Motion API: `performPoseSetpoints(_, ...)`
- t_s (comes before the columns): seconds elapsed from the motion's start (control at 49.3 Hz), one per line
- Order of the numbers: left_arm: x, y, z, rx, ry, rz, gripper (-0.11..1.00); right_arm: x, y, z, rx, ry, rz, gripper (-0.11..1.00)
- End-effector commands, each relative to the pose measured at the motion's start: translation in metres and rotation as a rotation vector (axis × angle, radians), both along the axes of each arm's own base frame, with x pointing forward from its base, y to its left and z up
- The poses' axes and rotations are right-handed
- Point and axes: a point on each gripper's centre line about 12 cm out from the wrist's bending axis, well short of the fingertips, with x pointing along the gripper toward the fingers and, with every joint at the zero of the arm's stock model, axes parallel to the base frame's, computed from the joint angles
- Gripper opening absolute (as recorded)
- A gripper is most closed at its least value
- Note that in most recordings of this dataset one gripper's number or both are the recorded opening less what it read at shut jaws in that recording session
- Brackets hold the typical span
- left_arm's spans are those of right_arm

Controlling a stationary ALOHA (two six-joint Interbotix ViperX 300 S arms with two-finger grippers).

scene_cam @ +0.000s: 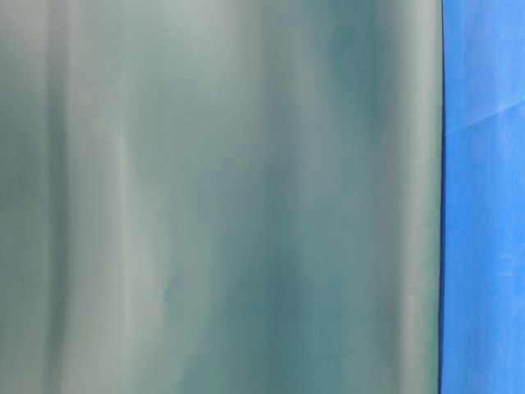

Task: Handover the blue block to the right arm after grasping it with the left arm, then place it in the designated position.
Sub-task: 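Open both grippers and start moving the left arm toward the blue cube, then reach the open left gripper over the blue cube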

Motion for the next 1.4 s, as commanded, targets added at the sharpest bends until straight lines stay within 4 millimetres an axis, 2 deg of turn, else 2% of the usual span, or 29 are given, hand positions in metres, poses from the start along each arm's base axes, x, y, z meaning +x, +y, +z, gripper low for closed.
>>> performPoseSetpoints(0.0,0.002,-0.001,0.003,0.004,-0.009,-0.004,0.36,0.003,0.000,0.010,0.006,-0.023,0.001,0.25)
performPoseSetpoints(0.162,0.002,-0.001,0.003,0.006,-0.008,-0.003,0.82,0.003,0.000,0.009,0.011,-0.020,-0.001,0.73)
performPoseSetpoints(0.223,0.002,-0.001,0.003,0.004,-0.008,-0.004,0.91,0.003,0.000,0.008,0.011,-0.018,-0.001,0.88)
performPoseSetpoints(0.284,0.002,-0.001,0.003,0.004,-0.008,-0.004,0.92,0.003,0.000,0.008,0.012,-0.018,0.000,0.96)
performPoseSetpoints(0.608,0.004,-0.002,0.003,-0.003,-0.011,-0.010,0.91,0.004,0.000,0.008,0.012,-0.015,-0.002,0.96)
performPoseSetpoints(0.852,0.018,-0.003,-0.002,-0.014,-0.012,-0.013,0.91,0.006,0.000,0.003,0.012,0.000,-0.002,0.96)
performPoseSetpoints(1.176,0.057,-0.005,-0.004,-0.012,-0.010,-0.014,0.91,0.007,0.000,0.004,0.012,-0.003,-0.002,0.96)
performPoseSetpoints(1.379,0.096,-0.011,-0.009,-0.010,0.022,-0.031,0.91,0.007,0.000,0.002,0.012,0.002,-0.002,0.96)
